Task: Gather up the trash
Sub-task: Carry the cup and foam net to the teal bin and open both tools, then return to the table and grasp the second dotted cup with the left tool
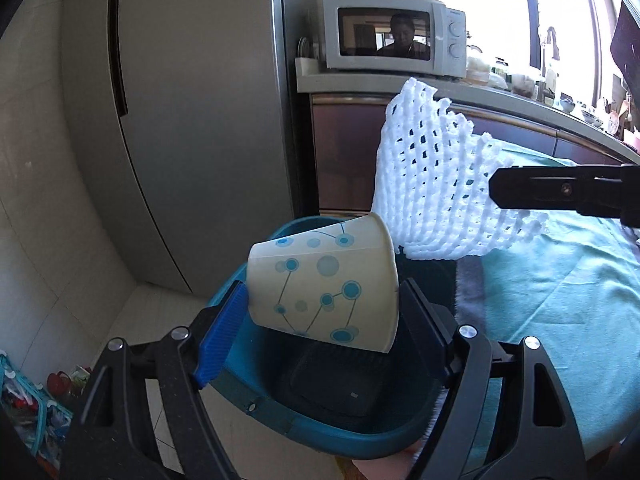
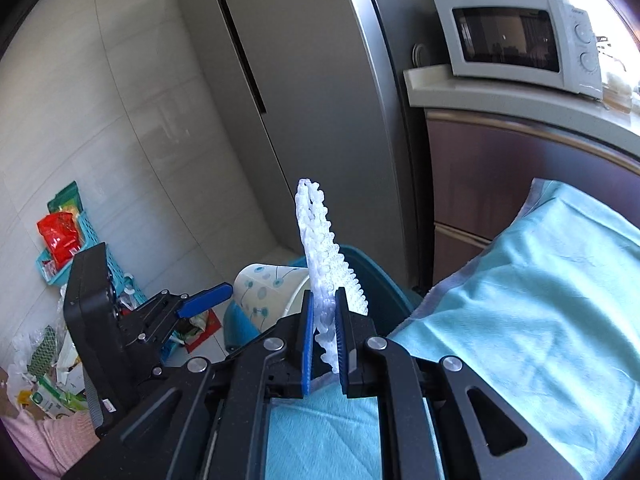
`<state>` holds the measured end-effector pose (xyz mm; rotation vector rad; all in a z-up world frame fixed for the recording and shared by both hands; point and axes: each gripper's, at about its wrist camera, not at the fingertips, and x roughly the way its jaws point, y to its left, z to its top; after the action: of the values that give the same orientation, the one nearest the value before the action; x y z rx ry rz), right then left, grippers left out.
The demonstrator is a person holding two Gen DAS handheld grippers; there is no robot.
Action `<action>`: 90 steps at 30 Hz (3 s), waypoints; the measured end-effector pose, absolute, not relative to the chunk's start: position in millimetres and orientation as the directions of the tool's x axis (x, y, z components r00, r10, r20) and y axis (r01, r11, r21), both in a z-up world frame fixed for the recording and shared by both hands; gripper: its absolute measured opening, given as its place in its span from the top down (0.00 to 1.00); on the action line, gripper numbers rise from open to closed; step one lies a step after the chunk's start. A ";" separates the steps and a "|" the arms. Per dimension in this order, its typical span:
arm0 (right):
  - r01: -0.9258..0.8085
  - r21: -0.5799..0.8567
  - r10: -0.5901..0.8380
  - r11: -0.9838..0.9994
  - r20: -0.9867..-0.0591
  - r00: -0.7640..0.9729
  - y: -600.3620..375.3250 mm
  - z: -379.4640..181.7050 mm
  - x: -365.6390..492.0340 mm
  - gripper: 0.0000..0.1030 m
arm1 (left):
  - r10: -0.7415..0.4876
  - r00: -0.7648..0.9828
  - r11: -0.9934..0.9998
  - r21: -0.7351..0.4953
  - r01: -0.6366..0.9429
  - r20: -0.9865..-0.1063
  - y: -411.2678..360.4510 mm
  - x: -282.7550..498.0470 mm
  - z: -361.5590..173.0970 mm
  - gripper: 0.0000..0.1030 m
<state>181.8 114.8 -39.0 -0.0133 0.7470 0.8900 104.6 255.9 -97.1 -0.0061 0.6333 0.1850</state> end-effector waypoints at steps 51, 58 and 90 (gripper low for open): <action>-0.320 0.243 0.401 0.916 -0.552 0.731 -145.4 -12.7 98.5 0.53 | -0.413 0.777 0.904 -0.108 0.414 -0.476 45.1 56.0 -47.3 0.18; -0.141 0.254 0.261 0.957 -0.535 0.804 -222.3 -16.0 73.7 0.53 | -0.542 0.681 0.813 -0.103 0.573 -0.492 -24.8 34.8 -45.9 0.18; -0.196 0.472 0.452 0.859 -0.524 0.722 -260.7 -56.5 57.5 0.54 | -0.787 0.268 0.560 -0.461 0.688 -0.556 -110.3 76.1 -70.8 0.66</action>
<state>57.5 -260.7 -56.5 0.4042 0.6757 0.3688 76.1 -110.3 -70.8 -0.1363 0.8335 -0.9991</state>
